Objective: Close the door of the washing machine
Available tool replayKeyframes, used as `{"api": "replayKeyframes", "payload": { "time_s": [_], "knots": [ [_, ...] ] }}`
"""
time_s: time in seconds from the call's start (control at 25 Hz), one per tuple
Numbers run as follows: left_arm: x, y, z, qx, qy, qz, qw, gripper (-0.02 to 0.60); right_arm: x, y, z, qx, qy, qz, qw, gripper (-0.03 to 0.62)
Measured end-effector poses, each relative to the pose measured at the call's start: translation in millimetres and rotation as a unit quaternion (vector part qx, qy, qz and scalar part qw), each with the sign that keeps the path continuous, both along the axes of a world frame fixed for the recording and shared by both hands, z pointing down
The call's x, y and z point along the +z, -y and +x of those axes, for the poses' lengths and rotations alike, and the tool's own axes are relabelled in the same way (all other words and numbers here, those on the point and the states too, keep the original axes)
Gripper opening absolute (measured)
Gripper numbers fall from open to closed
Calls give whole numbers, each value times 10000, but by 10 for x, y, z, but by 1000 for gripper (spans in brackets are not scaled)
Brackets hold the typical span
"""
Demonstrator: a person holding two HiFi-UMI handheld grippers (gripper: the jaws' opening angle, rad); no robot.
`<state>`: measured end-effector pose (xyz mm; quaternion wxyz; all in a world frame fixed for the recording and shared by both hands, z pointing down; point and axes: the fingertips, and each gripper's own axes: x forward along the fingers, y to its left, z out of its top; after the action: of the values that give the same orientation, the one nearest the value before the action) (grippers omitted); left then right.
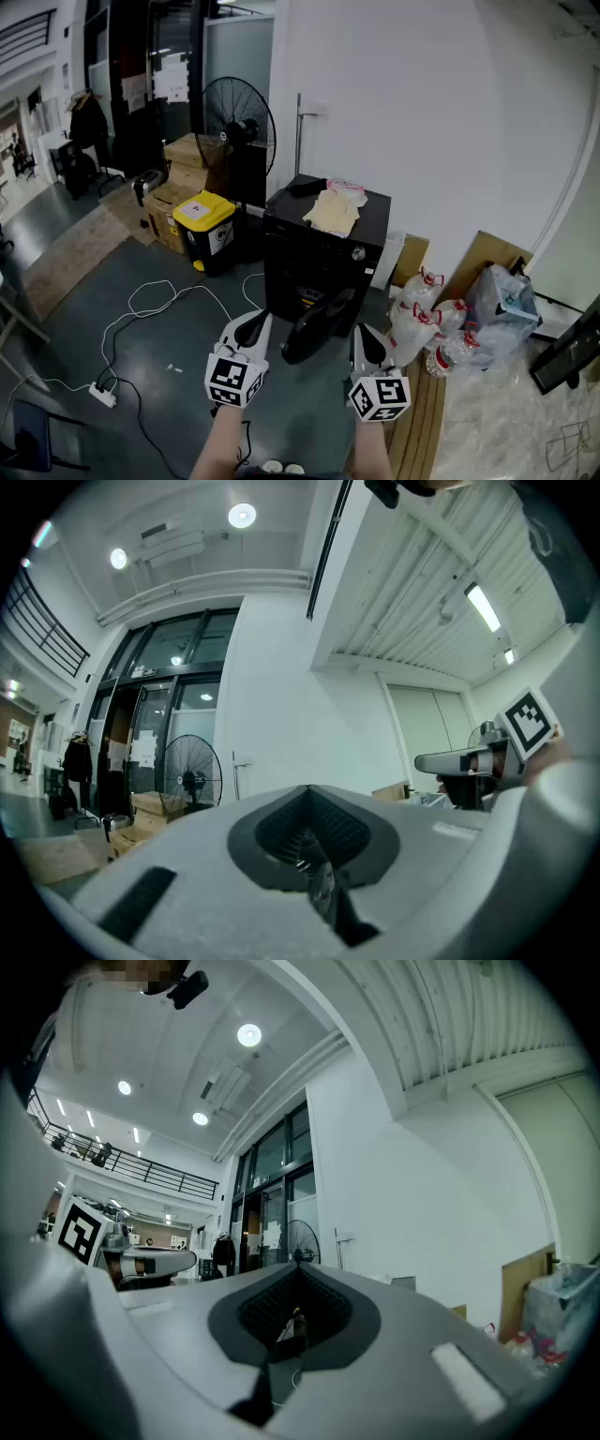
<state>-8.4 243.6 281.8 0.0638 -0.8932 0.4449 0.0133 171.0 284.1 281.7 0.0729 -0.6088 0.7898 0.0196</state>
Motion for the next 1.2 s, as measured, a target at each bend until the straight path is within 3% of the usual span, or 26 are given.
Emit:
{"api": "replayKeyframes", "payload": {
  "time_s": [0.96,1.2],
  "knots": [
    [148,-43,-94,-98,67,-167,9998,-2,173,-15,-100,-168,130,-50,9998,11],
    [220,-60,-97,-128,69,-233,9996,-1,205,-21,-102,-294,231,21,9993,181]
  ]
}}
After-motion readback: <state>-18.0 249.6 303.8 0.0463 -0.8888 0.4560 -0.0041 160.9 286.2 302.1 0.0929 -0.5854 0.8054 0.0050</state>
